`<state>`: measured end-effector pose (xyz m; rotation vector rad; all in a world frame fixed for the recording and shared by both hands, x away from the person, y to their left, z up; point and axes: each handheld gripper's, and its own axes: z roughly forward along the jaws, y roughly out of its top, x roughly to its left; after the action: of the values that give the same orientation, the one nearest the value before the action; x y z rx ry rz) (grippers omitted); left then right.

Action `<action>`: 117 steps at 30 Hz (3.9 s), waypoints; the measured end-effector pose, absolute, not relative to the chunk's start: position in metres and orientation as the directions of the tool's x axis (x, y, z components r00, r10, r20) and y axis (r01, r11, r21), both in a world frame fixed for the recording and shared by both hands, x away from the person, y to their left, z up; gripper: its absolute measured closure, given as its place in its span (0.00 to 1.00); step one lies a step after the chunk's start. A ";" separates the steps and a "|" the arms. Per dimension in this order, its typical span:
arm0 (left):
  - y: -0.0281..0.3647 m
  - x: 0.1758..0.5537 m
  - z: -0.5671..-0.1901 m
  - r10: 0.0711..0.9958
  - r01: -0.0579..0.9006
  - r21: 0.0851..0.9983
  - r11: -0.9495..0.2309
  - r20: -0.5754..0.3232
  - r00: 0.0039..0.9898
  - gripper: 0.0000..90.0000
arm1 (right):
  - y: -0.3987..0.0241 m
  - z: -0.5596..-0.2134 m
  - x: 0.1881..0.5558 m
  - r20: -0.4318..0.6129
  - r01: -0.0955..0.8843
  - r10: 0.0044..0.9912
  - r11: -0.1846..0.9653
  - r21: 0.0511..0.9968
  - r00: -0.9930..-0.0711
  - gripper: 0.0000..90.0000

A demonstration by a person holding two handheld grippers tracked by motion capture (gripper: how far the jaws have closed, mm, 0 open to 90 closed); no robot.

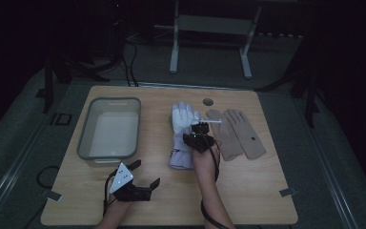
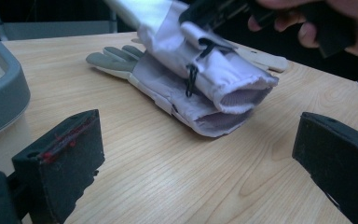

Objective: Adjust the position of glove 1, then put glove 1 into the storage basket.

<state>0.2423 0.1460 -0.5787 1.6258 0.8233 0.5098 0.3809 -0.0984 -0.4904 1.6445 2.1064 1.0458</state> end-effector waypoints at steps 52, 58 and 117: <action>0.147 0.243 -0.579 0.746 0.247 0.967 -0.055 -0.125 0.654 0.02 | -0.157 -0.471 0.373 0.146 0.512 0.750 0.283 0.811 -0.645 0.16; 0.148 0.243 -0.579 0.745 0.252 0.966 -0.051 -0.131 0.655 0.02 | -0.176 -0.475 0.370 0.076 0.473 0.738 0.346 0.810 -0.670 0.16; 0.068 0.355 -0.553 0.774 0.695 0.656 -0.292 -0.264 0.575 0.20 | -0.157 -0.542 0.428 0.320 0.783 0.799 0.277 0.556 -0.510 0.41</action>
<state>0.3550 0.0675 -0.5534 2.0488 1.1701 0.1329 0.4278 -0.1573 -0.5422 1.5438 2.4929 1.0640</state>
